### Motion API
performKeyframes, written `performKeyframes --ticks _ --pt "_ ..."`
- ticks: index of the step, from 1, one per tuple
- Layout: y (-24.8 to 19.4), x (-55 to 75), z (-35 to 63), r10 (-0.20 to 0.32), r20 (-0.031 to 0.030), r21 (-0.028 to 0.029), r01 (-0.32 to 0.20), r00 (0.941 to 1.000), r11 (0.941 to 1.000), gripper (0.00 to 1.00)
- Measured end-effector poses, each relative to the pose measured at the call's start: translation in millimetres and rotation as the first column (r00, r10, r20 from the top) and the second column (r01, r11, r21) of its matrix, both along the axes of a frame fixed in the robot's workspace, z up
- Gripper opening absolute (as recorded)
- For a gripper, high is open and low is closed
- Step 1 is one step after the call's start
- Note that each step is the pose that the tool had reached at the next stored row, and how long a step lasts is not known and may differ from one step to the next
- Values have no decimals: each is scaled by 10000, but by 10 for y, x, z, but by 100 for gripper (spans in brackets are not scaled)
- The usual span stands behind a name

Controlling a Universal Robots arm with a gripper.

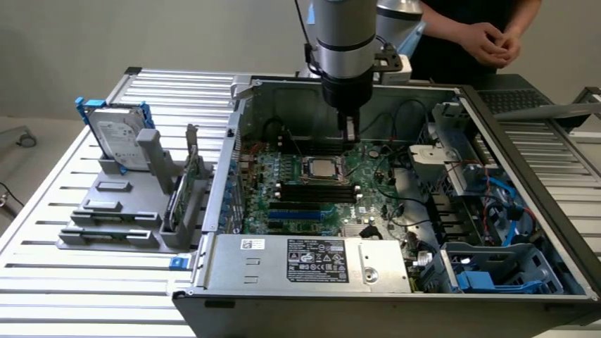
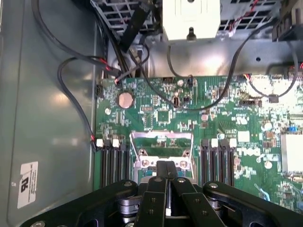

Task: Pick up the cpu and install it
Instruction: 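Close the cpu cover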

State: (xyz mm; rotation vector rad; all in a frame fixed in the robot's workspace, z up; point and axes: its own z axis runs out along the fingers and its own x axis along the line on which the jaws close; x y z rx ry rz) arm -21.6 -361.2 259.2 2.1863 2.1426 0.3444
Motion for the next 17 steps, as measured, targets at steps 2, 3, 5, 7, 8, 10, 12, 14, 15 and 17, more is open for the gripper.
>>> performKeyframes --ticks 2,3,5,7,8,10,12,14,15,17 --pt "0 31 7 0 111 -1 0 9999 10000 11" --pt "-1 47 12 0 161 -2 0 9999 10000 11" --pt "0 81 27 0 238 -2 0 9997 10000 11" --pt "0 111 41 1 315 -1 -1 9995 10000 11" --pt "0 125 48 1 357 -1 -1 9994 10000 11" --pt "0 155 62 2 441 -1 -2 9990 10000 11" --pt "0 184 73 3 523 -1 -3 9986 10000 11" --pt "0 211 75 4 612 2 -4 9981 10000 11" --pt "0 225 76 5 656 3 -5 9978 10000 11" --pt "0 254 77 6 745 -1 -6 9972 10000 11"
